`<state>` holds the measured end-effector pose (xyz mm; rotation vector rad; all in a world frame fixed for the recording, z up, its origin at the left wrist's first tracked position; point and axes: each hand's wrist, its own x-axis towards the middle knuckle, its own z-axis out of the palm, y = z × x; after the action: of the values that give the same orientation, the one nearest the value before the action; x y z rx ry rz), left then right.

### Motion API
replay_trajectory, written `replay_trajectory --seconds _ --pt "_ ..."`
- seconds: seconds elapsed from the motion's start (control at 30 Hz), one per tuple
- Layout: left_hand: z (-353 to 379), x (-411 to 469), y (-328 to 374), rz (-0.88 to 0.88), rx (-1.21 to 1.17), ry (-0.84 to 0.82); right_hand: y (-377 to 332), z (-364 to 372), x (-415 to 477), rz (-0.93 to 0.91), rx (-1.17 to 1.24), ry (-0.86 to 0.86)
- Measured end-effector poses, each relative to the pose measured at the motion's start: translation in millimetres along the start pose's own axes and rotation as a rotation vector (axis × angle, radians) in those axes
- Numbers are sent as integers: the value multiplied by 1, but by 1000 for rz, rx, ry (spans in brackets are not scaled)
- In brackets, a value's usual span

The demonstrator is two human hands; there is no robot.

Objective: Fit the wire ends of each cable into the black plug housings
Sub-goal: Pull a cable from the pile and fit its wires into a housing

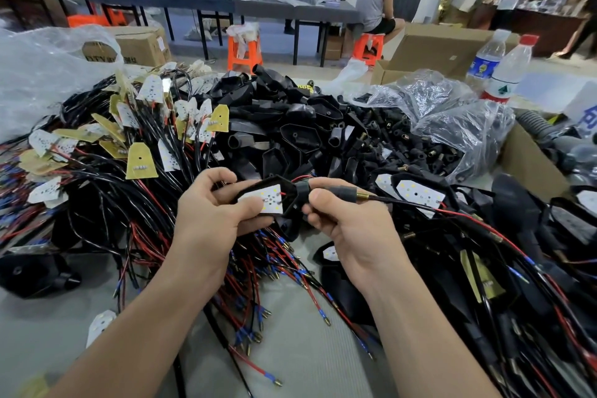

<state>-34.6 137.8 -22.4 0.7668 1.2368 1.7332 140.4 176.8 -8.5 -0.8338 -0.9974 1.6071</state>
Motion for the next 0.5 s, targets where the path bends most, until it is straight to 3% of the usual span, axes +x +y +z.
replay_trajectory --seconds 0.23,0.5 --pt "-2 1 1 39 57 37 -6 -2 3 -35 134 99" --pt "-4 -3 7 74 93 -53 -12 -11 2 -27 -7 21"
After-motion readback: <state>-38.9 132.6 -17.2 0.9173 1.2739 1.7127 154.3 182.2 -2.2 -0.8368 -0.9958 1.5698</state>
